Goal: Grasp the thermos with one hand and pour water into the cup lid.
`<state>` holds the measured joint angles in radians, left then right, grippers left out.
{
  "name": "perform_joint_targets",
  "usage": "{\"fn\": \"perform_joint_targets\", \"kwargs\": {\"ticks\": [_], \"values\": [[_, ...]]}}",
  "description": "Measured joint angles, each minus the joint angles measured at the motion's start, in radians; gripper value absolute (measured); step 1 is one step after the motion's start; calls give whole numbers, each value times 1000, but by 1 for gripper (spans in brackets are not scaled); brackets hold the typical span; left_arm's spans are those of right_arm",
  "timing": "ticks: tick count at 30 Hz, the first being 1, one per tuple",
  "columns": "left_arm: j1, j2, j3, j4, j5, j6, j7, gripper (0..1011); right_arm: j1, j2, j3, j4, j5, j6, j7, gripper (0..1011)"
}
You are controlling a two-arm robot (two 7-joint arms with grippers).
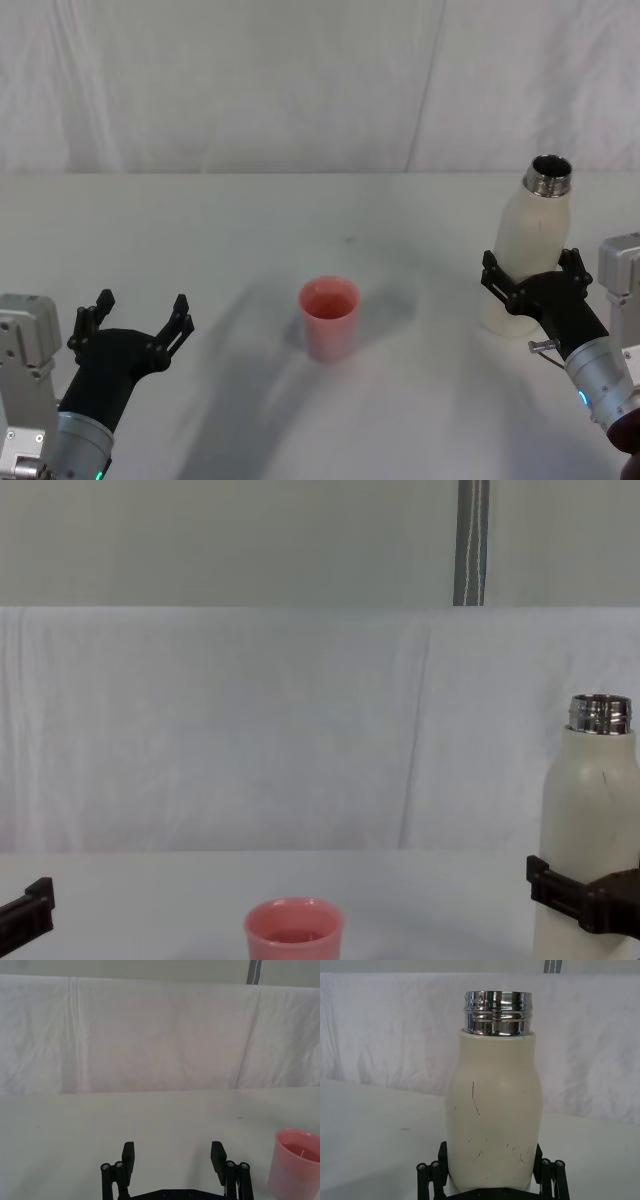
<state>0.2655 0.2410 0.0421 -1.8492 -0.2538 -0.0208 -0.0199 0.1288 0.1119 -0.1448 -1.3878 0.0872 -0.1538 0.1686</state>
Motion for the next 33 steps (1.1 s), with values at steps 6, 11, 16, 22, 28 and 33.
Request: {"fn": "perform_joint_targets", "kwargs": {"ticks": [6, 11, 16, 22, 28, 33], "values": [[0, 0, 0, 0, 0, 0, 0, 1001, 2, -1, 1, 3, 1, -1, -1, 962], [0, 0, 0, 0, 0, 0, 0, 1001, 2, -1, 1, 3, 1, -1, -1, 962], [0, 0, 0, 0, 0, 0, 0, 1001, 2, -1, 1, 3, 1, -1, -1, 962], [0, 0, 0, 0, 0, 0, 0, 1001, 2, -1, 1, 3, 1, -1, -2, 1002], [0, 0, 0, 0, 0, 0, 0, 1001, 2, -1, 1, 3, 0, -1, -2, 1002], [0, 0, 0, 0, 0, 0, 0, 1001, 2, -1, 1, 3, 0, -1, -2, 1002]]}}
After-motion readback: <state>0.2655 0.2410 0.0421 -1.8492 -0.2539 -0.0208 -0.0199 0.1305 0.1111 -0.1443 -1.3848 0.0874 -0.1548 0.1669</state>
